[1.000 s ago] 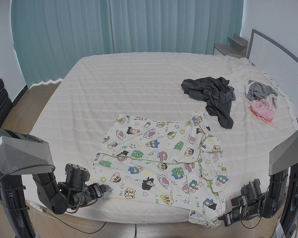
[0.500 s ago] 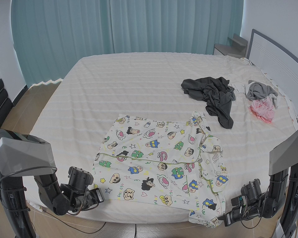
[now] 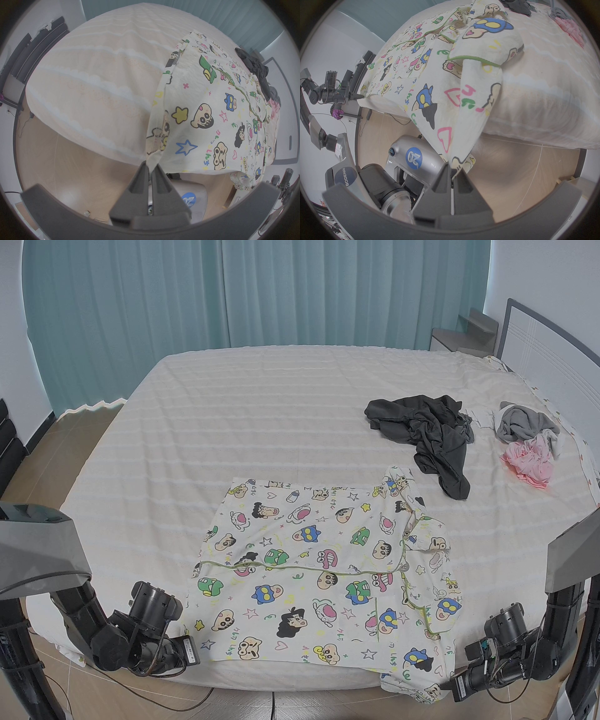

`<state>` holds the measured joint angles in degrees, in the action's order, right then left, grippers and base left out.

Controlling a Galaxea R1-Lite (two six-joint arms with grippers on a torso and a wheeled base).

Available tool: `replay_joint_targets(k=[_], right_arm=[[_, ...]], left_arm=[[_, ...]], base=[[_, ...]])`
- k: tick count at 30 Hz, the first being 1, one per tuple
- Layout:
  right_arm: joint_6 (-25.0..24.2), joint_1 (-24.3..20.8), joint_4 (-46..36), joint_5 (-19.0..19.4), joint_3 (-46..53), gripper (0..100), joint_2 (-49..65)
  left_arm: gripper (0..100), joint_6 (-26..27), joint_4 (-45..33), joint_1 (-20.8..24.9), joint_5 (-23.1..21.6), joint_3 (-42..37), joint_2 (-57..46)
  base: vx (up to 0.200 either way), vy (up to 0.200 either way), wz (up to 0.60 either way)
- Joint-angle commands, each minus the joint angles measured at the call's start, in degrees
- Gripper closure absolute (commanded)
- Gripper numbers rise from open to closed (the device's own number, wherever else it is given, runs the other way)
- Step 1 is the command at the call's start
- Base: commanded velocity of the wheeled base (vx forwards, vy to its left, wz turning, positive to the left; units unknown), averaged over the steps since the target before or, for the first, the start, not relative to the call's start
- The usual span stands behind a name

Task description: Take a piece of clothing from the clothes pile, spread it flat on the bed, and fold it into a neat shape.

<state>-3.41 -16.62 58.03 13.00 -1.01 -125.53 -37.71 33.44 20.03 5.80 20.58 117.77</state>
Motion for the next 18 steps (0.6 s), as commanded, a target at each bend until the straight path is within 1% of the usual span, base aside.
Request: replay_joint_targets(k=[1, 12, 13, 18], right_arm=[[0.1, -0.3, -0.8, -0.1, 1.0, 100, 1.4], [0.0, -0.1, -1.0, -0.3, 1.0, 100, 1.1], [-0.1, -0.2, -1.0, -0.3, 1.0, 100, 1.2], [-1.0, 0.8, -1.2, -0.3, 1.0, 100, 4.5]], left_arm=[[100, 0.2, -2.8, -0.1, 0.1, 0.2, -3.5], [100, 0.0, -3.1, 0.3, 0.0, -0.2, -3.2], [0, -0.1, -3.1, 0.3, 0.0, -0.3, -3.2], [0, -0.4, -2.9, -0.3, 0.0, -1.8, -5.3]], base=[[0.0, 0.0, 0.0], [0.0, 0.0, 0.0], [0.0, 0.0, 0.0], [0.0, 0.0, 0.0]])
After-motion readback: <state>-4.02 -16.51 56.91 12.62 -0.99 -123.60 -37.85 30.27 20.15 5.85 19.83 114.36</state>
